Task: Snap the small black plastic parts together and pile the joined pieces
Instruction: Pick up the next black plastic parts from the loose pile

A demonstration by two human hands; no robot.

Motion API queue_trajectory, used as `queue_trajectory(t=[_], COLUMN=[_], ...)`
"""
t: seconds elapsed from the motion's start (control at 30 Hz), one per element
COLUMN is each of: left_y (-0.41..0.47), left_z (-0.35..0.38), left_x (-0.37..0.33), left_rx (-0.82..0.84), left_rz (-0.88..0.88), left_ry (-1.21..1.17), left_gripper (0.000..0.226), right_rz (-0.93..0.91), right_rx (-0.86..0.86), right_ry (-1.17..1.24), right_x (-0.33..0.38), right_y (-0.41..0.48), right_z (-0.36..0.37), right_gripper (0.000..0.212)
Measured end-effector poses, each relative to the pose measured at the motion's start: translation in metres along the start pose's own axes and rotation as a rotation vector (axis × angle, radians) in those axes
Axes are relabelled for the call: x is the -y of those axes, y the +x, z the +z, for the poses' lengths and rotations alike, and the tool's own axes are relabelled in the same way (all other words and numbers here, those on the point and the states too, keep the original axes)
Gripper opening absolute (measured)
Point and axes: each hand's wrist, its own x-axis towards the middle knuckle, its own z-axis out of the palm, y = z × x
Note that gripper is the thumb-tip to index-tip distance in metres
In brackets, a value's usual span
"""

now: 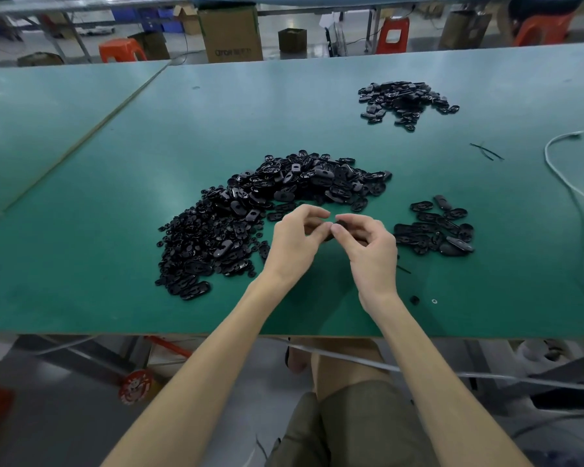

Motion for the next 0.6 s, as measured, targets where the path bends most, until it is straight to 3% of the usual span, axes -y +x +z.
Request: queue_trajectory(t=[0.1, 0.3, 0.6], left_y=[-0.002, 0.001, -0.001], left_z=[-0.010, -0.038, -0.039], left_x=[0.001, 0.009, 0.010], left_rx=[0.004, -0.070, -0.029], left_rz=[0.001, -0.046, -0.071], left_ry=[0.086, 0.617, 0.759], left_gripper=[0.011, 0.013, 0.019], right_rz=[0.009, 0.047, 0.047], right_rx=[0.010, -0.048, -0.041], right_ry=[0.001, 0.093, 0.095], right_x=[0.000, -0.001, -0.002], right_y=[0.000, 0.001, 0.001], right_z=[0.000, 0.000, 0.001], right_gripper=[0.009, 0.013, 0.013])
